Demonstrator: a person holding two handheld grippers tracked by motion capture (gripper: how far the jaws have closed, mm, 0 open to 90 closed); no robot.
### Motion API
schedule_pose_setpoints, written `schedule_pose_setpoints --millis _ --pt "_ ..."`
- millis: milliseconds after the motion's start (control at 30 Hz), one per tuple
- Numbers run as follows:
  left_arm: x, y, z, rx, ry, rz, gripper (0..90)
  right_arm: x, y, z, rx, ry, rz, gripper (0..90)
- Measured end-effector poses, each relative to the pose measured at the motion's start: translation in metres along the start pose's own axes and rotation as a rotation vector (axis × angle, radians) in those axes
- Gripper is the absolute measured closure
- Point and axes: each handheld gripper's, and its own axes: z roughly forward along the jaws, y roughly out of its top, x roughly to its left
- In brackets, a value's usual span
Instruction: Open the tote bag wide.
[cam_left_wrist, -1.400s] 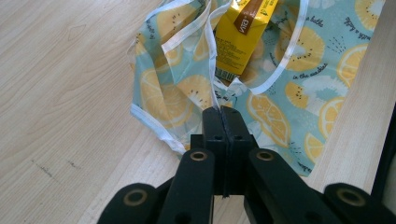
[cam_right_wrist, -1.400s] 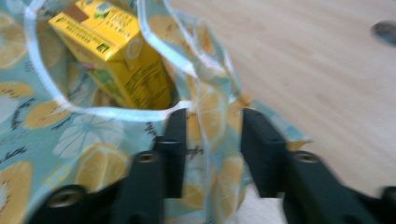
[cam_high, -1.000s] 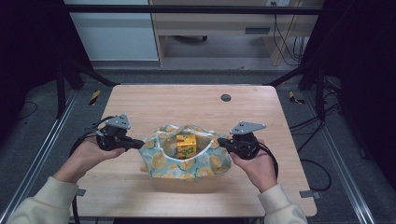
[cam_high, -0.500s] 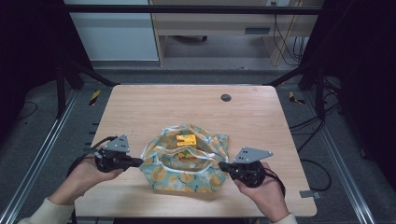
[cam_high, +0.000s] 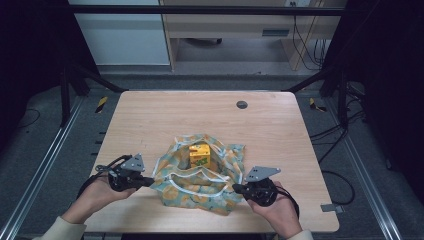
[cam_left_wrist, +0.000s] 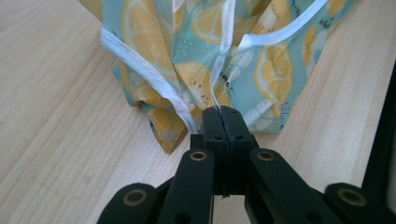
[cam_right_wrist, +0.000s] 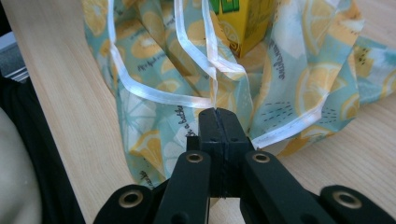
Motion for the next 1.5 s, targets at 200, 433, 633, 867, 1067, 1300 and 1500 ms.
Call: schedule_pose_setpoints --millis 200,433,633,867,1067,1300,1500 --pt "0.003 -0.003 0.011 0.027 0.013 -0.008 90.0 -0.001 -0.007 0.012 0.026 -0.008 0.014 90.0" --pt "0.005 -0.005 0.016 0.035 0.035 -0.019 90.0 0.002 -0.01 0.019 0.044 -0.006 0.011 83.0" --pt "0.004 -0.003 0.017 0.041 0.056 -0.004 90.0 -0.001 0.003 0.009 0.016 -0.038 -0.009 52.2" --pt "0.005 0.0 0.017 0.036 0.07 -0.002 89.9 -0.013 0.033 0.003 -0.008 -0.083 -0.016 38.6" --pt "0.004 0.001 0.018 0.03 0.072 0.002 89.9 -0.03 0.062 0.022 0.008 -0.129 -0.002 38.9" --pt "0.006 0.0 0.017 0.031 0.075 0.004 89.9 -0.04 0.075 0.046 0.059 -0.123 -0.02 76.9" --pt "0.011 0.008 0.014 0.026 0.091 0.007 89.9 -0.05 0.091 0.046 0.021 -0.134 0.006 89.8"
